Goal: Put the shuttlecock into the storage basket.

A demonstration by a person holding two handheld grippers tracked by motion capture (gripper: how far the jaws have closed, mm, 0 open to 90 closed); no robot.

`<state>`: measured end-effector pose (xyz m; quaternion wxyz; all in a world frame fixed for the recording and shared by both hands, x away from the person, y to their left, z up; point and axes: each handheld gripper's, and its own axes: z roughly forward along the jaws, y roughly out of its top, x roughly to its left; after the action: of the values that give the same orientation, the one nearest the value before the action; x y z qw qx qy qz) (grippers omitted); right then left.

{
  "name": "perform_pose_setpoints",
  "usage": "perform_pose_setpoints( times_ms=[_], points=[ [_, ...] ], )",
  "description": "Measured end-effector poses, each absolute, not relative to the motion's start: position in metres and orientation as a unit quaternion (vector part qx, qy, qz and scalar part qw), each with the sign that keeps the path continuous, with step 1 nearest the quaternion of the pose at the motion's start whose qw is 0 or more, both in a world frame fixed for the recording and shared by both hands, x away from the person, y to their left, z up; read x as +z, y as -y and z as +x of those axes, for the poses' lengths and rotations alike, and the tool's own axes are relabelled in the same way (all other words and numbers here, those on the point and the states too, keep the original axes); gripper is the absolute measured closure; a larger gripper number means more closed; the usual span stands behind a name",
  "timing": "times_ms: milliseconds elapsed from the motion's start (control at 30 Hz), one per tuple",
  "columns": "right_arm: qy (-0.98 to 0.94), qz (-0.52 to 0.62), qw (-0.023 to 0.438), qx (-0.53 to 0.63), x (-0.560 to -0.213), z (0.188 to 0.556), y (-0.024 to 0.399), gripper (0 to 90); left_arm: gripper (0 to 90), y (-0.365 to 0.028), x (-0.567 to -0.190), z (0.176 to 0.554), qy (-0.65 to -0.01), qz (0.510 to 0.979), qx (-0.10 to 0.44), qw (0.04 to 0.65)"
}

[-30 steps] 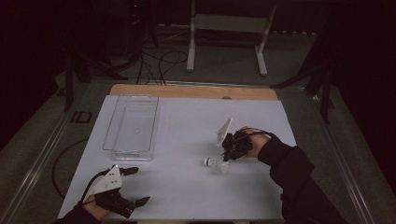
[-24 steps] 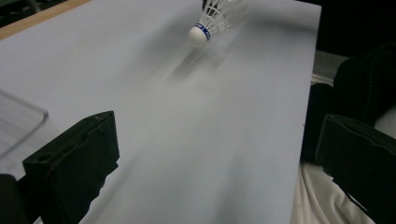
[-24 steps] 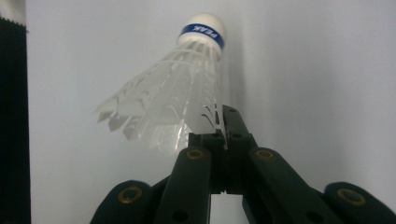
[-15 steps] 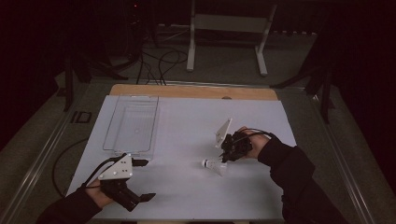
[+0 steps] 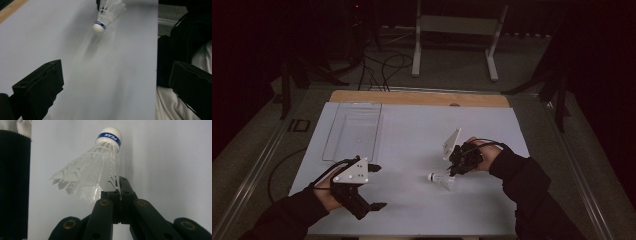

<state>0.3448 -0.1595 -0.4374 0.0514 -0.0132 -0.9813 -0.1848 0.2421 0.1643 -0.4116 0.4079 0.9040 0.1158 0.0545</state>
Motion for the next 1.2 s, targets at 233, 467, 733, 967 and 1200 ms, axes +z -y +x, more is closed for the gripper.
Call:
perform_pose_setpoints(
  times_ms=[233,467,733,967,1200],
  points=[
    [0.981,-0.015,0.053,-0.188,-0.434,0.344,0.159,90.0,0.1,-0.150,-0.406,0.248,-0.097,0.915,0.049,0.389],
    [0.979,-0.005,0.058,-0.197,-0.432,0.341,0.156,90.0,0.1,-0.132,-0.405,0.255,-0.076,0.926,0.039,0.367],
    [0.978,0.004,0.058,-0.199,-0.429,0.339,0.151,90.0,0.1,-0.112,-0.403,0.265,-0.052,0.936,0.040,0.346],
    [0.976,0.010,0.066,-0.205,-0.426,0.336,0.146,90.0,0.1,-0.095,-0.407,0.271,-0.041,0.941,0.035,0.335],
    [0.973,0.021,0.074,-0.216,-0.423,0.334,0.143,90.0,0.2,-0.081,-0.411,0.278,-0.036,0.944,0.032,0.325]
  ],
)
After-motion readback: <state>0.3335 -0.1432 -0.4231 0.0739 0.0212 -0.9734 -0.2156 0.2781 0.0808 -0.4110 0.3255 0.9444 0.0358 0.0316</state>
